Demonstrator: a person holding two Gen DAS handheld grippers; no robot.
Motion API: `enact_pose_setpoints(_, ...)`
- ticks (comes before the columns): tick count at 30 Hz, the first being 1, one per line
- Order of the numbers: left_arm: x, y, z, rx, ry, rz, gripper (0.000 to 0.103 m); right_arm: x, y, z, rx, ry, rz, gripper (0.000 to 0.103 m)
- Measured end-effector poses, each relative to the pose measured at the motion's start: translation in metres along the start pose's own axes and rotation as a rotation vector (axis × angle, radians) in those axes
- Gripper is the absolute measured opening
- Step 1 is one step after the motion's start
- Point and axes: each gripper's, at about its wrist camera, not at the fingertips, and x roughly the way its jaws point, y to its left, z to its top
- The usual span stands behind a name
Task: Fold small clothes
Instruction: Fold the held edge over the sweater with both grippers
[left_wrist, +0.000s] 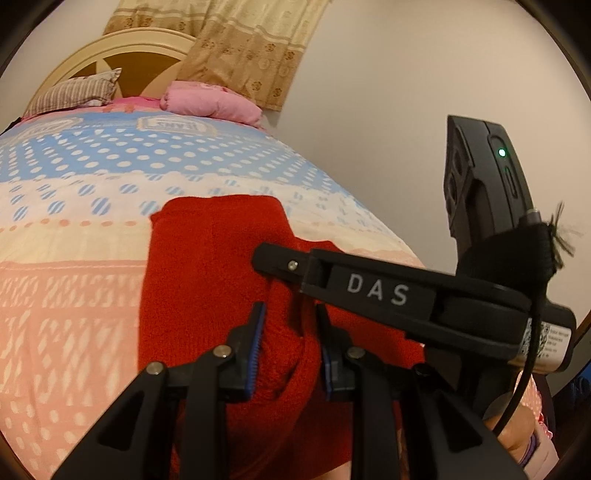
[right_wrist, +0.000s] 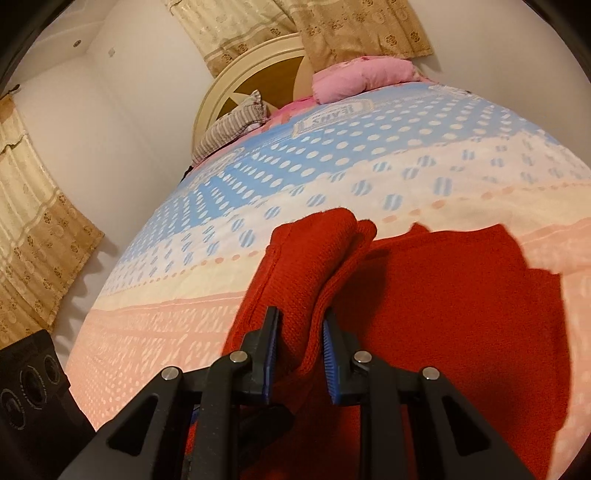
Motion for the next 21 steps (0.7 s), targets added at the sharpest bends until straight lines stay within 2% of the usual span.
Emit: enact_pose_setpoints(21,0.057,-0.074,-0.007,0.036,0.086,-0.055,0.027,-0.037,-0.086,0.006,0.004,0.031,-0.124,0.021)
